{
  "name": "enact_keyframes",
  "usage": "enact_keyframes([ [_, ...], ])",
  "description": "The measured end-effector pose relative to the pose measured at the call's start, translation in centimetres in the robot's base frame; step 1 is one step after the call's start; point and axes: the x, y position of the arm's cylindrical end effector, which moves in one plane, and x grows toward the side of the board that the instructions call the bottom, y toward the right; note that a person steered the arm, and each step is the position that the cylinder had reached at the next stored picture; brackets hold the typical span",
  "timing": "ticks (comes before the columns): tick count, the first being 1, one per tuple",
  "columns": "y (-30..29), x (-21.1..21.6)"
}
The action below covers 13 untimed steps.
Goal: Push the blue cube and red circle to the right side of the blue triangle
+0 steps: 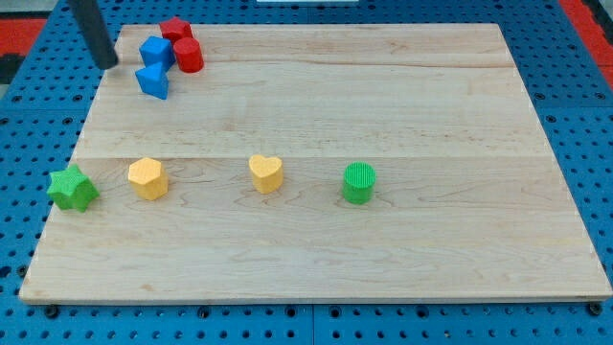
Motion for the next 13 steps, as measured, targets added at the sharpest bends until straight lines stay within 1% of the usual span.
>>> enact_keyframes([
  [2,5.0,-0.7],
  [3,5.0,-0.5],
  [4,5.0,-1.6],
  [5,6.7,-2.6],
  [6,11.9,-1.9],
  [7,12.3,-0.7],
  [8,20.7,-0.3],
  [9,27.1,1.0],
  [10,25.4,7.0],
  [11,22.1,8.8],
  [12,28.5,7.2],
  [13,25.5,2.1],
])
